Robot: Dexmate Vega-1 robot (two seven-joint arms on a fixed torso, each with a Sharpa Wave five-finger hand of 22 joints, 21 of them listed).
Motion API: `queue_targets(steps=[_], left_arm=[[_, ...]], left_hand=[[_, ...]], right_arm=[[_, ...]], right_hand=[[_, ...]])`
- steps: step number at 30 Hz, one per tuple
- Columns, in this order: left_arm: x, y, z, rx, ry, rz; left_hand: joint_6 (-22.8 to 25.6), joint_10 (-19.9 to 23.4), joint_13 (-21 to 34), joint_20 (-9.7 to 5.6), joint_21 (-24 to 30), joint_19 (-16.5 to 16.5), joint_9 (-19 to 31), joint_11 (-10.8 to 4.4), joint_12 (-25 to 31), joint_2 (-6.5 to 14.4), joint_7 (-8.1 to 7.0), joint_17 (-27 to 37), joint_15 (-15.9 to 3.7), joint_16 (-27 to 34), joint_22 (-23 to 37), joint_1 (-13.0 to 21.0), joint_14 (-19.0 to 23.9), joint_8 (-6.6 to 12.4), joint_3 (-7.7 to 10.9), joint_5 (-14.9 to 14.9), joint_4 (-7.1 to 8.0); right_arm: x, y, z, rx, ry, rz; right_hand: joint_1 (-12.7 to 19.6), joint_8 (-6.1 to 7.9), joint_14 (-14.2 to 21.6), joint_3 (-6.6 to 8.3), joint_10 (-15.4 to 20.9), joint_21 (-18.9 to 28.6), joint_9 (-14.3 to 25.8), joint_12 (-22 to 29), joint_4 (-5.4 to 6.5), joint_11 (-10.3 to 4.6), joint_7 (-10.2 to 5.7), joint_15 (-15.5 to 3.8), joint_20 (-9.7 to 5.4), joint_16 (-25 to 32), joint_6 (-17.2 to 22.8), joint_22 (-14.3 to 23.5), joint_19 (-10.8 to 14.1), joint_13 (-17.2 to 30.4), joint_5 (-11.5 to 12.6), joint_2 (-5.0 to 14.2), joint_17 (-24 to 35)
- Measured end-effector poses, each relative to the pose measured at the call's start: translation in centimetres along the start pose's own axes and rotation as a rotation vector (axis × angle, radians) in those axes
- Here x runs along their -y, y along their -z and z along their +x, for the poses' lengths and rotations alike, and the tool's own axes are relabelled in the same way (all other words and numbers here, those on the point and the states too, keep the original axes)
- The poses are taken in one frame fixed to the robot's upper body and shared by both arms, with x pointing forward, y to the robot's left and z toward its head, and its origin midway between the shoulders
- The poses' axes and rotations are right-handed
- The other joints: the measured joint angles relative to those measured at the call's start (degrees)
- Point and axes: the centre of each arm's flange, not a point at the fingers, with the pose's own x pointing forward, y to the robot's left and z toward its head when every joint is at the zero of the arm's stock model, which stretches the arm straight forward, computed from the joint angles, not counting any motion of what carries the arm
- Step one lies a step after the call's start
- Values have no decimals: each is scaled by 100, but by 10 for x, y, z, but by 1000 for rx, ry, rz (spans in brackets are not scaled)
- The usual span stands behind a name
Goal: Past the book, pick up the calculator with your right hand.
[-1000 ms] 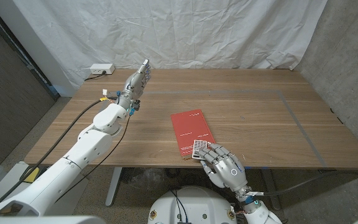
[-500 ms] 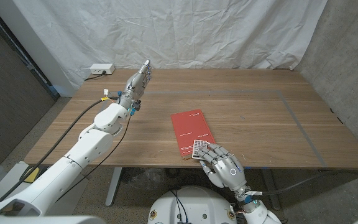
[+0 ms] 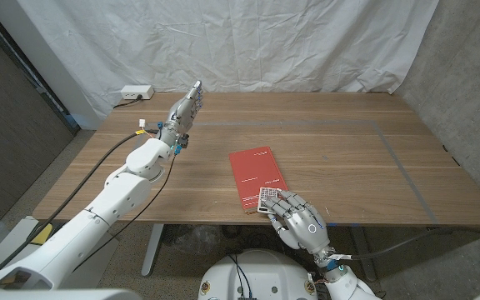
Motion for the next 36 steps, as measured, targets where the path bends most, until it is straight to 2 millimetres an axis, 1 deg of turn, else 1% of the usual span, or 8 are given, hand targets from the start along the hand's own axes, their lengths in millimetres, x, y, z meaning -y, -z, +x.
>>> queue_targets(steps=[3,7,8,12,15,29,32,36], left_arm=[[0,1,0,-4,0,3],[2,-1,2,-3,6,6],[4,-1,3,-2,8,7],[5,-3,3,-1,10,9],[5,-4,3,-1,11,12],[5,-3,4,-7,13,14],[4,-3,5,-7,13,14],[3,-3,7,-7,12,11]], left_hand=[[0,0,0,0,0,0,0,0,0,0,0,0,0,0,0,0,0,0,-16,0,16],[0,0,0,0,0,0,0,0,0,0,0,0,0,0,0,0,0,0,-16,0,17],[0,0,0,0,0,0,0,0,0,0,0,0,0,0,0,0,0,0,-16,0,17],[0,0,0,0,0,0,0,0,0,0,0,0,0,0,0,0,0,0,-16,0,16],[0,0,0,0,0,0,0,0,0,0,0,0,0,0,0,0,0,0,-15,0,16],[0,0,0,0,0,0,0,0,0,0,0,0,0,0,-1,0,0,0,-30,0,30],[0,0,0,0,0,0,0,0,0,0,0,0,0,0,-1,0,0,0,-30,0,30],[0,0,0,0,0,0,0,0,0,0,0,0,0,0,-1,0,0,0,-54,0,6]], right_arm=[[-2,3,0,-15,-2,-7],[-4,7,0,-41,-4,-17],[-3,1,0,-6,12,4],[-3,0,0,-6,20,6],[-3,-1,-1,-2,25,9],[-2,-1,-1,-6,40,16],[-1,0,0,-6,43,16],[-1,0,2,-5,47,16]], right_hand=[[11,32,26,0,41,0,7,14,0,7,-9,-24,-1,0,94,0,1,0,0,11,4],[84,145,160,0,266,21,29,102,0,3,-7,-29,-11,23,308,0,75,22,0,51,28],[111,173,219,0,318,35,29,109,0,-4,-10,-28,-30,25,383,0,93,26,-12,50,28],[166,306,358,0,510,45,25,145,0,4,8,-50,-31,27,790,28,175,-11,-107,108,28],[189,366,400,0,571,45,24,145,0,-14,-12,-51,-31,27,936,28,175,-42,-136,131,28],[293,413,605,64,793,122,-20,141,64,3,-12,-70,-30,67,1219,55,297,-110,-245,330,55],[306,413,654,64,803,122,-20,129,64,-6,-22,-87,-52,67,1229,54,363,-110,-267,403,55],[315,413,687,40,866,152,-27,119,87,13,-23,-70,-41,112,1292,54,370,-109,-295,412,54]])
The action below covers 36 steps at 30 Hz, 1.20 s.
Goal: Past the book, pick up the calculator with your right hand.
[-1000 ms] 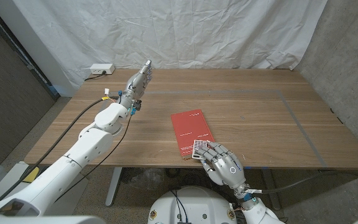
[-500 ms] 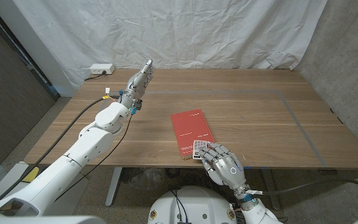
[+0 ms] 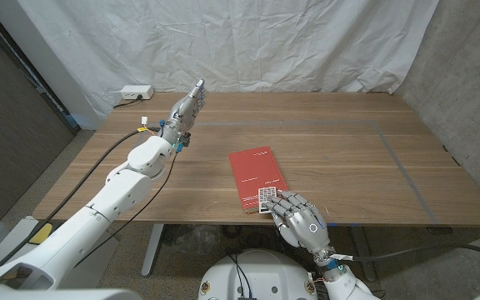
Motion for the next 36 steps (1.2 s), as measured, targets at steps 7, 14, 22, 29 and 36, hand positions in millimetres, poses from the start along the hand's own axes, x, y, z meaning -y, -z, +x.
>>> queue_targets(steps=[7,14,22,29,36], left_arm=[[-2,0,2,-1,-1,-4],[-6,0,4,0,-10,-7],[-6,0,4,2,-14,-12],[-10,-2,5,9,-25,-17],[-11,-2,3,10,-33,-22]], left_hand=[[0,0,0,-22,0,-23,0,0,0,0,0,0,0,0,0,0,0,0,0,0,0],[0,-30,0,-22,0,-22,0,-30,0,23,0,0,0,0,0,23,0,0,1,0,1],[-32,-30,0,-22,0,-22,0,-30,0,23,-32,0,0,0,0,23,0,0,1,0,0],[-31,-30,0,-21,0,-22,0,-30,0,23,-31,0,0,0,0,23,0,0,1,0,0],[-31,-30,0,-21,0,-22,0,-30,0,23,-31,0,-19,0,0,23,-20,0,1,0,0]], right_arm=[[4,0,6,15,12,6],[6,6,9,-11,10,5],[13,3,14,29,23,17],[15,13,15,-18,6,7],[21,16,17,-27,10,6]], right_hand=[[14,46,61,0,63,15,0,-1,0,-17,7,0,-20,0,56,0,60,-4,-16,60,12],[14,47,91,-1,123,15,-15,-1,0,-19,11,-31,-5,0,70,10,76,-12,-67,60,10],[14,47,164,-1,154,60,-16,0,-1,-29,-18,-22,-20,0,100,27,102,-13,-130,60,11],[69,39,247,-1,247,60,-42,0,-1,-18,5,-42,-20,0,180,26,101,-41,-211,112,11],[98,24,401,-35,401,116,-56,-33,-16,-6,9,-73,-21,0,320,54,184,-47,-311,158,11]])
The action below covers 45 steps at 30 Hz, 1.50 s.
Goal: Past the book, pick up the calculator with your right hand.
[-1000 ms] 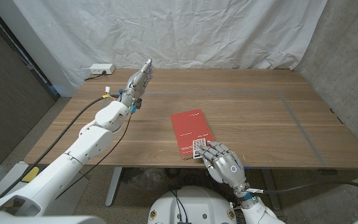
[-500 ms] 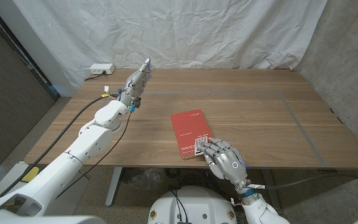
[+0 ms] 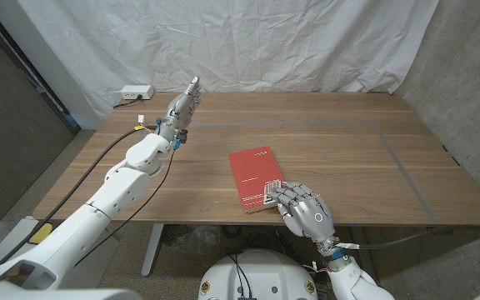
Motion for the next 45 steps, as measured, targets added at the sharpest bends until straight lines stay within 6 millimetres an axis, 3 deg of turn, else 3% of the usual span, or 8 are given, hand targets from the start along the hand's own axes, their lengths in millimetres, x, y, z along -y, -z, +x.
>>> queue_targets(steps=[5,9,13,30,40,45], left_arm=[[0,0,-3,1,-6,-6],[-1,1,-5,2,-13,-11],[-2,0,-7,8,-21,-16],[1,-2,-9,21,-50,-28],[5,-4,-12,40,-92,-16],[7,-3,-12,39,-89,-19]], left_hand=[[0,0,0,0,0,0,0,0,0,0,0,0,0,0,0,0,0,0,0,0,0],[0,0,0,31,0,-32,0,0,0,0,0,0,0,0,0,0,0,0,0,0,0],[0,0,0,31,0,-32,0,0,0,30,0,0,0,0,0,30,0,0,0,0,0],[0,0,0,31,0,-31,0,0,0,30,0,0,0,0,0,30,0,0,-24,0,-25],[0,0,0,31,0,-31,0,0,0,54,0,0,-9,0,-14,54,-9,0,-24,0,-25],[0,13,0,31,0,-31,0,-13,0,75,0,0,-30,0,-13,76,-30,0,-24,0,-25]], right_arm=[[5,2,2,-5,5,8],[7,4,3,-11,8,14],[11,7,5,-18,18,20],[29,19,17,-13,40,45],[46,43,30,31,53,42],[45,40,30,35,44,77]], right_hand=[[15,3,125,-64,225,93,-18,-158,-16,43,11,-42,0,-33,72,38,41,-25,-41,29,4],[60,-98,233,-117,340,198,-17,-270,-9,46,25,-70,0,-73,124,52,40,-10,-67,75,25],[83,-72,306,-134,484,282,47,-301,-25,53,32,-81,-20,-72,133,79,61,13,-79,97,42],[161,-47,408,-180,531,483,86,-365,-25,39,33,-121,-20,-69,133,105,60,53,-103,172,95],[215,-51,407,-212,550,578,89,-378,-9,57,53,-121,-20,-68,153,105,60,79,-107,161,95],[260,-62,417,-220,549,642,102,-400,-16,58,53,-112,-20,-94,153,97,60,79,-123,176,94]])
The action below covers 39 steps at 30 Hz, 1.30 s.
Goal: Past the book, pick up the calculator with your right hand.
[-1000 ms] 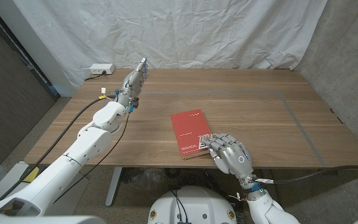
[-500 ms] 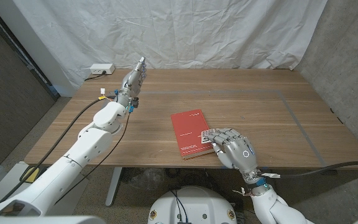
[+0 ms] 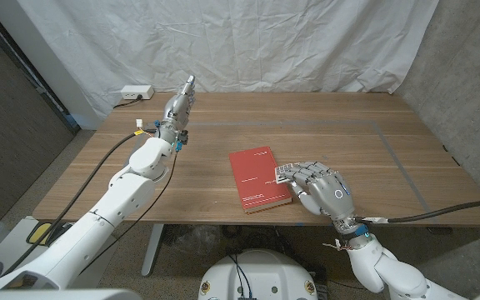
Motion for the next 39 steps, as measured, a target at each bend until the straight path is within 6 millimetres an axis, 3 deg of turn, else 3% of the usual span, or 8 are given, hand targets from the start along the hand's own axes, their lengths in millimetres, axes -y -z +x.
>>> queue_targets(steps=[1,7,14,15,23,39], left_arm=[[0,0,0,0,0,1],[-10,-7,-4,6,-7,25],[-15,-8,-6,-1,5,18],[-25,-10,-8,-2,-2,33],[-42,-5,-11,-19,-10,42],[-55,-2,-16,-17,22,28]], left_hand=[[0,7,0,0,0,0,0,-8,0,0,0,0,0,0,0,0,0,0,0,0,0],[0,8,0,0,0,0,0,-8,0,0,0,0,0,0,0,0,0,0,0,0,0],[0,8,0,0,0,0,0,-8,0,7,0,0,0,0,1,53,0,0,0,-33,0],[0,8,0,0,0,0,0,-8,0,8,0,0,0,0,1,53,0,0,0,-33,0],[0,8,0,0,0,0,0,-8,0,30,0,0,0,0,1,76,1,0,0,-33,0],[21,8,0,0,0,0,0,-8,0,53,21,0,1,0,2,98,1,0,-24,-33,-24]], right_arm=[[7,12,7,15,11,-23],[13,15,15,11,25,-13],[21,8,21,-3,47,5],[21,7,23,-15,42,-12],[24,5,26,-43,35,-13],[41,-9,36,-98,81,7]], right_hand=[[0,-4,0,0,0,0,4,0,0,0,0,0,0,0,0,-5,0,0,0,0,0],[56,-12,0,-23,-1,78,11,-1,22,0,39,0,22,0,39,-8,-22,0,-5,-26,0],[68,-40,-1,-32,-1,144,11,-1,30,1,51,0,20,0,52,-33,-64,-1,-6,-38,25],[69,-49,0,-41,-1,152,11,-1,38,1,51,0,20,0,52,-35,-64,-1,-6,-40,27],[72,-73,31,-72,-2,256,11,-23,24,1,52,-31,20,1,52,-52,-63,-6,-6,-43,27],[71,-122,52,-72,-4,421,36,-34,24,1,60,-10,31,4,81,-88,-135,-1,-27,-43,26]])
